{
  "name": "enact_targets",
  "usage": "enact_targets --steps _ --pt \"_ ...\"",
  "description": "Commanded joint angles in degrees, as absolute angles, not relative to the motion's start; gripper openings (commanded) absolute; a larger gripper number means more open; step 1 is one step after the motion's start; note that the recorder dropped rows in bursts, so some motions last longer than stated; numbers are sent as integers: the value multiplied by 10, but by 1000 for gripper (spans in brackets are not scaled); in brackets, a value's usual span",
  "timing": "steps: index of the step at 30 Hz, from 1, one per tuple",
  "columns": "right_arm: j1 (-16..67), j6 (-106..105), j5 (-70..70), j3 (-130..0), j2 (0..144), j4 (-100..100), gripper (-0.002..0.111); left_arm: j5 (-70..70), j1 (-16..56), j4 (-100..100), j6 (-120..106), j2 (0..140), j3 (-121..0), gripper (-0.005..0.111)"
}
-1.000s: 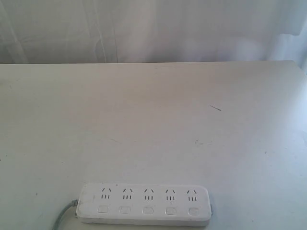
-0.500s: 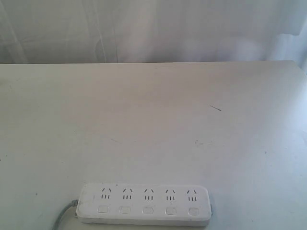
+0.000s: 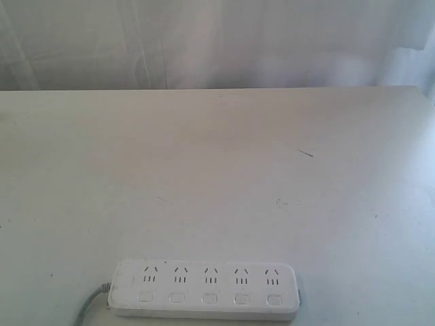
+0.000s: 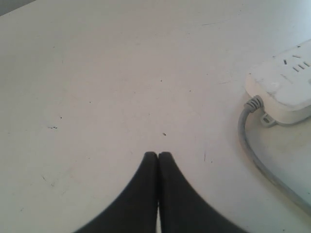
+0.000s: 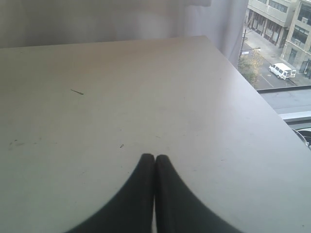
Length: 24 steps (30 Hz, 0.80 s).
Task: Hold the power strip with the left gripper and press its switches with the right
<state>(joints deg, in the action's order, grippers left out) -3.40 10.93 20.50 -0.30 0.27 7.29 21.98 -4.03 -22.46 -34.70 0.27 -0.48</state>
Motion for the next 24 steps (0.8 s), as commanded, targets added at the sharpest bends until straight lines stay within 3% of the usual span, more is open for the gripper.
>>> enact_targets --steps 1,24 --pt "-32 111 202 0 0 73 0 241 -42 -222 -347 0 -1 0" --pt "-32 111 192 0 0 74 0 241 -42 -222 -347 0 -1 0"
